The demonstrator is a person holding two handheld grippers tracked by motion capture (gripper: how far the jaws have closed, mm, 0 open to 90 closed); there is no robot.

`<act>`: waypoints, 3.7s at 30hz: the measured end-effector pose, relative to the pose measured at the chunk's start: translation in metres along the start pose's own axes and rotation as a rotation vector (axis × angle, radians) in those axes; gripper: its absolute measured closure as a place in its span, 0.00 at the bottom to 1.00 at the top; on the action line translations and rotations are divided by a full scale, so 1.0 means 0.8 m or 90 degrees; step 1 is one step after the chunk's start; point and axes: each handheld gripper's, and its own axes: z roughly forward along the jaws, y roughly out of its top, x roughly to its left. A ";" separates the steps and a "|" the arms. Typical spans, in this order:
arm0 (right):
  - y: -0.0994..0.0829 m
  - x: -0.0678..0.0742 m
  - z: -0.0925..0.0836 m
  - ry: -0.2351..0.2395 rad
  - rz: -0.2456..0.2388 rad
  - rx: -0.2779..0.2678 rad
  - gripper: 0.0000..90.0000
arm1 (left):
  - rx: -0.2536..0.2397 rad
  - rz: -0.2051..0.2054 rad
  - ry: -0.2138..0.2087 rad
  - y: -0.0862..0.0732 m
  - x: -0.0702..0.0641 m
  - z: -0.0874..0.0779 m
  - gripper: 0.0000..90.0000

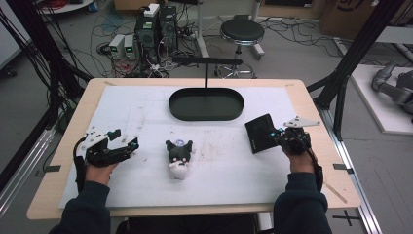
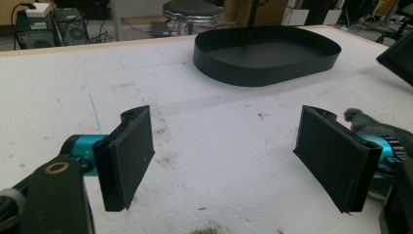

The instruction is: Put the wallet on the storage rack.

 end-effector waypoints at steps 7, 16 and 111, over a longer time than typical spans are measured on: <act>0.024 0.013 -0.015 0.002 -0.063 0.029 0.99 | -0.002 -0.003 0.003 0.000 0.002 -0.001 0.24; 0.024 0.029 0.010 0.109 -0.031 0.033 0.99 | 0.001 -0.001 0.001 0.000 0.002 -0.001 0.24; 0.149 0.083 0.242 0.005 0.109 0.006 0.71 | -0.003 0.005 0.004 -0.002 0.016 0.001 0.24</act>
